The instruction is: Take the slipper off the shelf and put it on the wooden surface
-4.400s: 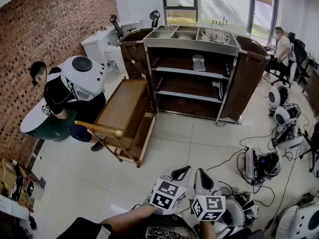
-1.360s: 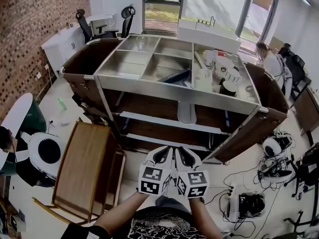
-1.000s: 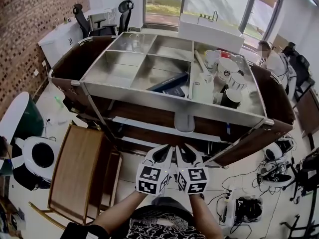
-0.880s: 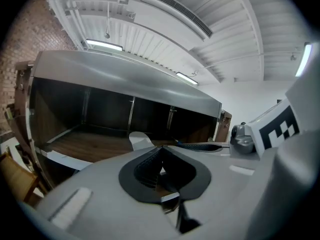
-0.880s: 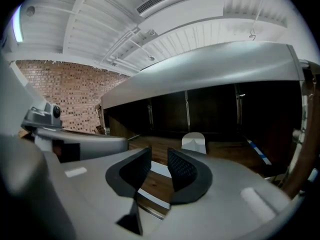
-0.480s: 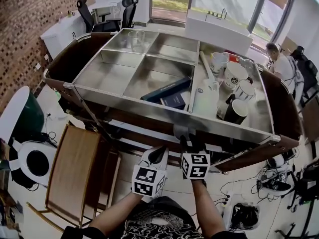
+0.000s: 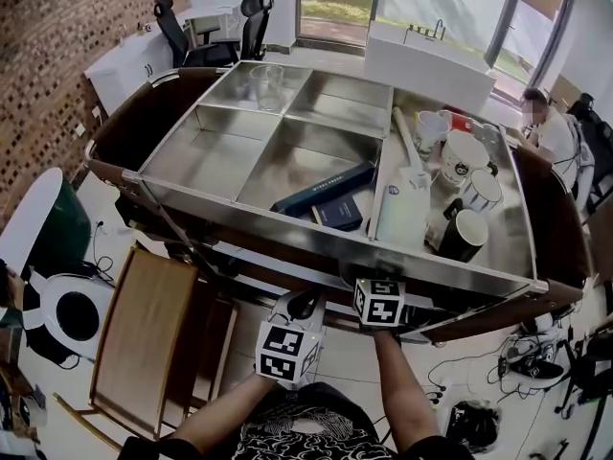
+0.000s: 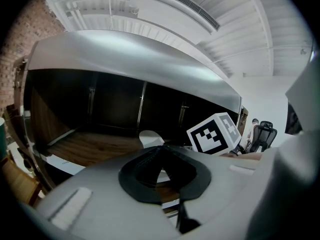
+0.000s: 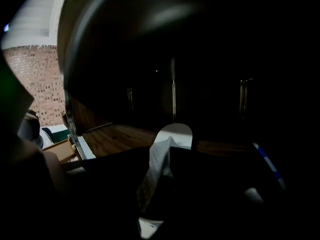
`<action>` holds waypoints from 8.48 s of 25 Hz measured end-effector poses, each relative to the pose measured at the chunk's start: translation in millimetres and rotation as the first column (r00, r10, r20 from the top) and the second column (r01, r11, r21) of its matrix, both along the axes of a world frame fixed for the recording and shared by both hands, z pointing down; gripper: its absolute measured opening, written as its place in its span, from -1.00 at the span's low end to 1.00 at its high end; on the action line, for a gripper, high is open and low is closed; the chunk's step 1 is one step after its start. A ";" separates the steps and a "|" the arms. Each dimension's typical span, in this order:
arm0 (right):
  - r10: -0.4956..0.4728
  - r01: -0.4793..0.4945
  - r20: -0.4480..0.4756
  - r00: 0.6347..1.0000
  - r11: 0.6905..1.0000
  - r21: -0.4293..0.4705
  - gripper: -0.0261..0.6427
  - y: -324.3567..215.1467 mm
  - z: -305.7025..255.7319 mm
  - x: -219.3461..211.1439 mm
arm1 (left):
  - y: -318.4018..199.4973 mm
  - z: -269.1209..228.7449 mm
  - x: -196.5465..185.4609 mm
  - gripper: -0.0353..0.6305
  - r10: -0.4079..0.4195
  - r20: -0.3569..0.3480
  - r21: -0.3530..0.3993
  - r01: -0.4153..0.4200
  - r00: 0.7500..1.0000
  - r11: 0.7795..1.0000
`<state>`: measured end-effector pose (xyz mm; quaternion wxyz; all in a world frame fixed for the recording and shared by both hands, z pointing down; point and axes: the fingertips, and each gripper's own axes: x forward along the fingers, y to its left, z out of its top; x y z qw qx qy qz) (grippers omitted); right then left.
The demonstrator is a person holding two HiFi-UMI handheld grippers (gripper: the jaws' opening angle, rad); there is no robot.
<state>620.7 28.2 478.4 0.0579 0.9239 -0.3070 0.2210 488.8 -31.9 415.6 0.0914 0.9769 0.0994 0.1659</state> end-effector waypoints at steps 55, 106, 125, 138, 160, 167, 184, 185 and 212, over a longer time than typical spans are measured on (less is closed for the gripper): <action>-0.094 0.094 -0.009 0.996 0.995 -0.045 -0.89 -22.2 -32.5 -223.2 | -67.9 -22.2 -213.4 -0.88 -0.282 -0.043 -0.003 0.282 0.958 0.959; -0.946 0.948 0.068 0.318 0.316 -0.031 -0.89 -91.5 61.3 -553.5 | -97.0 73.5 -494.2 -0.88 -0.945 0.064 -0.054 0.947 0.319 0.316; -0.976 0.982 0.121 0.182 0.175 -0.068 -0.89 -75.6 234.7 -584.0 | -90.3 224.1 -524.9 -0.88 -0.969 0.086 -0.012 0.972 0.233 0.233; -0.981 0.989 0.127 0.144 0.137 -0.063 -0.89 -181.3 325.3 -607.8 | -139.4 296.4 -535.5 -0.88 -0.975 0.063 0.023 0.976 0.213 0.215; -0.996 0.989 0.015 0.086 0.083 -0.121 -0.89 -338.9 358.4 -659.6 | -182.8 348.7 -584.3 -0.88 -0.991 0.064 -0.004 0.993 0.114 0.114; -0.996 0.984 0.008 0.092 0.090 -0.153 -0.86 -369.7 366.7 -672.0 | -189.5 346.5 -590.4 -0.88 -0.991 0.067 0.006 0.993 0.114 0.114; -0.998 0.991 0.020 0.065 0.062 -0.122 -0.78 -332.1 337.2 -674.1 | -183.9 319.5 -584.6 -0.88 -0.989 0.089 -0.002 0.993 0.116 0.116; -0.998 0.991 0.020 0.063 0.060 -0.123 -0.78 -325.8 332.5 -672.4 | -181.1 316.0 -582.7 -0.88 -0.989 0.091 0.001 0.993 0.120 0.121; -0.988 0.992 -0.111 0.103 0.093 0.089 -0.81 -163.3 22.5 -641.6 | -72.4 89.0 -557.6 -0.88 -0.995 0.037 0.045 0.994 0.096 0.098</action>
